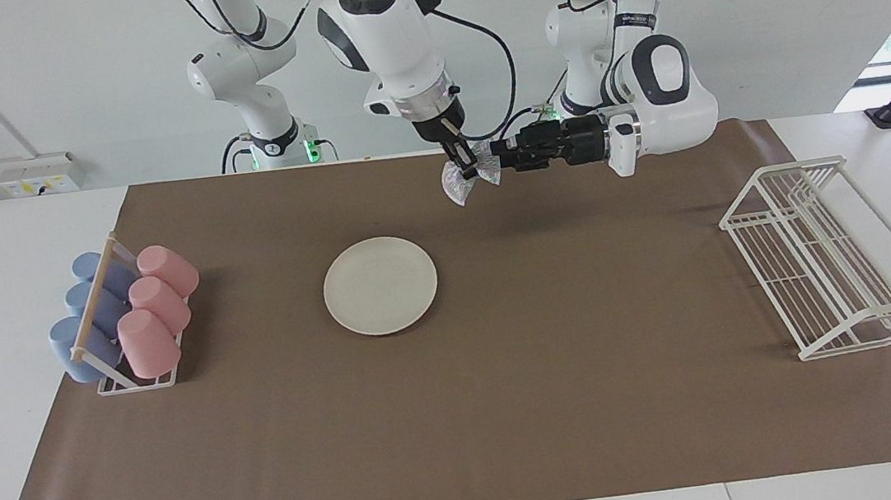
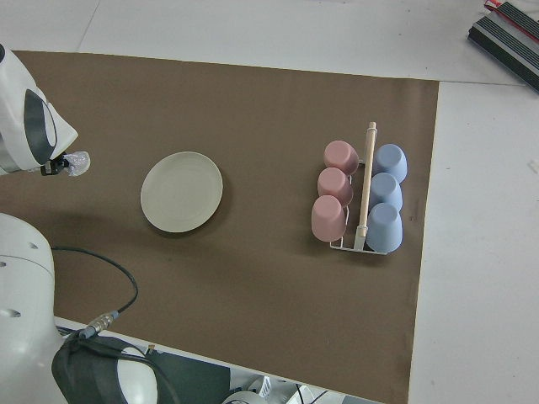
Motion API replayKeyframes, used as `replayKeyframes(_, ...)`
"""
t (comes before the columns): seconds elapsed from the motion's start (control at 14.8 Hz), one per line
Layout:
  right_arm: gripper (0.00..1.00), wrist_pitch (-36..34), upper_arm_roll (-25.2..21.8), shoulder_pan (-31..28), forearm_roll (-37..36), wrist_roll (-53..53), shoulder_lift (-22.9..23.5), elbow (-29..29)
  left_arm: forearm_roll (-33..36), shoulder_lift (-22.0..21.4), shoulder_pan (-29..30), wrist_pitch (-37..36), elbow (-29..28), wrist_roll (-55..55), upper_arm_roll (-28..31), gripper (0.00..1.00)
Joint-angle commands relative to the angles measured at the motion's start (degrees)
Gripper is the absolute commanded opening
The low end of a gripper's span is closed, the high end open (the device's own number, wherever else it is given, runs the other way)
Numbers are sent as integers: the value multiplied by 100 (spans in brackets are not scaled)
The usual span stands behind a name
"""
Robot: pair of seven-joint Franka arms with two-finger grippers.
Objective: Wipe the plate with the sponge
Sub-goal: 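Grasp the sponge with the right gripper while the left gripper releases, then lower the sponge onto the plate with the right gripper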
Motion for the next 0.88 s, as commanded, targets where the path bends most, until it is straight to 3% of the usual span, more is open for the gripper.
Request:
replayKeyframes(0.0,0,813,18,-208,-25,-753,-160,-1061,317,-149,-33,170,-131,51,77,100)
replayKeyframes(0.27,0,1112,18,-718,-271,-1475,-203,-1580,1310,-88,55,529,-96,51,77,100)
replayKeyframes(0.47,0,1814,35,-736,-271,-1730,-72,-2134,2600,-44,169,663,-52,33,77,100)
replayKeyframes(0.81,0,2106,44,-701,-271,-1765,271,-2126,4596,9,380,654,115,-11,86,100)
